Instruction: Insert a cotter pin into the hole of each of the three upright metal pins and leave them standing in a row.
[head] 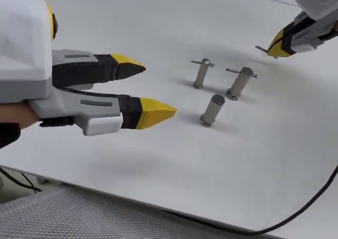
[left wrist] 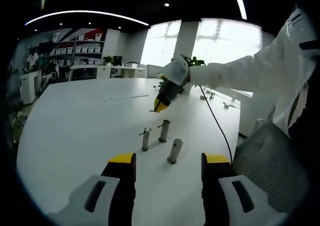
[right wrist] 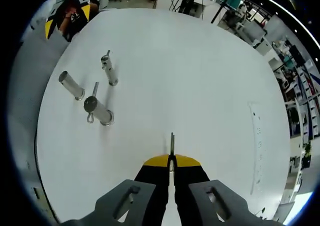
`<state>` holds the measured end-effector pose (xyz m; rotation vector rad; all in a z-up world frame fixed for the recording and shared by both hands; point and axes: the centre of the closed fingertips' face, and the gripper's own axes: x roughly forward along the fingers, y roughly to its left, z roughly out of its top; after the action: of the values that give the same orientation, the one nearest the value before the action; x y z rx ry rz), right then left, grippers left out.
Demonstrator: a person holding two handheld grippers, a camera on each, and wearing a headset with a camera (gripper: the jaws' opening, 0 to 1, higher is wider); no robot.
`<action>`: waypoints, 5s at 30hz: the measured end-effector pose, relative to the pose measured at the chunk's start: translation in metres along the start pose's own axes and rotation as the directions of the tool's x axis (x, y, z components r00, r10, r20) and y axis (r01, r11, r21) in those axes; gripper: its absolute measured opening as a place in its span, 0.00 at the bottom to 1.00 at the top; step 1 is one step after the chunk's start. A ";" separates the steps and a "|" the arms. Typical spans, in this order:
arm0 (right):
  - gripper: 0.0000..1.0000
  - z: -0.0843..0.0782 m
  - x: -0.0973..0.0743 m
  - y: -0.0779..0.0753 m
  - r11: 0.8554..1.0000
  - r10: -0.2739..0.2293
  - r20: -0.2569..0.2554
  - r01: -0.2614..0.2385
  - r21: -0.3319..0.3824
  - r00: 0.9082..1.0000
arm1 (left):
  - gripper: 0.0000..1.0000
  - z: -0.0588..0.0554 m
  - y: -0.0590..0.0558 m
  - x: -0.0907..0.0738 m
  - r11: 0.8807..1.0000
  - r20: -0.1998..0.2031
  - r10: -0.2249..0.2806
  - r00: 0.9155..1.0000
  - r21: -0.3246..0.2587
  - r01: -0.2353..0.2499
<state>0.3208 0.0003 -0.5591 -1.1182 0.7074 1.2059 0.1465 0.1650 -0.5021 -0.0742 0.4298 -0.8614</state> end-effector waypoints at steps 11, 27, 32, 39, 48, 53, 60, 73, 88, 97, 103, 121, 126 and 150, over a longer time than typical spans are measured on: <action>0.00 0.027 -0.058 0.036 0.992 -0.119 0.168 0.125 -0.026 0.979 | 0.40 0.021 -0.009 0.013 0.999 0.048 -0.038 0.998 -0.033 0.040; 0.00 0.042 -0.082 0.064 0.935 -0.324 0.214 0.346 -0.075 0.922 | 0.29 0.049 -0.025 0.058 0.982 0.062 -0.147 0.987 -0.114 0.153; 0.00 0.057 -0.084 0.085 0.927 -0.338 0.241 0.367 -0.083 0.910 | 0.27 0.055 -0.029 0.074 0.975 0.058 -0.178 0.982 -0.124 0.184; 0.00 0.068 -0.085 0.103 0.908 -0.363 0.244 0.400 -0.125 0.899 | 0.23 0.048 -0.044 0.094 0.968 0.009 -0.239 0.971 -0.083 0.238; 0.00 0.067 -0.082 0.113 0.897 -0.374 0.219 0.411 -0.159 0.901 | 0.16 0.044 -0.058 0.109 0.955 0.002 -0.286 0.958 -0.082 0.285; 0.00 0.071 -0.081 0.117 0.897 -0.383 0.225 0.419 -0.142 0.896 | 0.14 0.037 -0.063 0.110 0.956 -0.017 -0.288 0.957 -0.069 0.286; 0.00 0.074 -0.081 0.116 0.887 -0.402 0.217 0.437 -0.150 0.889 | 0.09 0.039 -0.066 0.107 0.953 0.002 -0.292 0.956 -0.079 0.292; 0.00 0.079 -0.079 0.119 0.891 -0.397 0.220 0.431 -0.139 0.891 | 0.02 0.040 -0.065 0.104 0.953 0.019 -0.283 0.959 -0.110 0.283; 0.00 0.079 -0.077 0.120 0.897 -0.391 0.230 0.425 -0.121 0.891 | 0.00 0.035 -0.065 0.102 0.948 0.015 -0.289 0.957 -0.134 0.288; 0.00 0.081 -0.079 0.119 0.900 -0.387 0.239 0.421 -0.111 0.891 | 0.00 0.039 -0.062 0.101 0.942 0.033 -0.283 0.958 -0.175 0.285; 0.00 0.083 -0.079 0.119 0.906 -0.375 0.254 0.410 -0.102 0.891 | 0.00 0.040 -0.059 0.101 0.954 0.035 -0.266 0.963 -0.133 0.269; 0.04 0.063 -0.074 0.125 0.948 -0.296 0.240 0.314 -0.044 0.925 | 0.00 0.027 -0.057 0.089 0.964 -0.047 -0.267 0.962 -0.020 0.267; 0.08 0.069 -0.073 0.137 0.980 -0.167 0.347 0.116 0.164 0.923 | 0.00 0.025 -0.056 0.082 0.958 -0.063 -0.281 0.958 0.045 0.284; 0.08 0.084 -0.061 0.167 0.946 0.040 0.499 -0.193 0.260 0.866 | 0.00 0.015 -0.086 0.071 0.857 -0.137 -0.417 0.898 0.268 0.439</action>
<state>0.1348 0.0521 -0.5244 -0.4838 0.5454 1.3616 0.1314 0.0544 -0.4917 0.1432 0.3545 -1.3674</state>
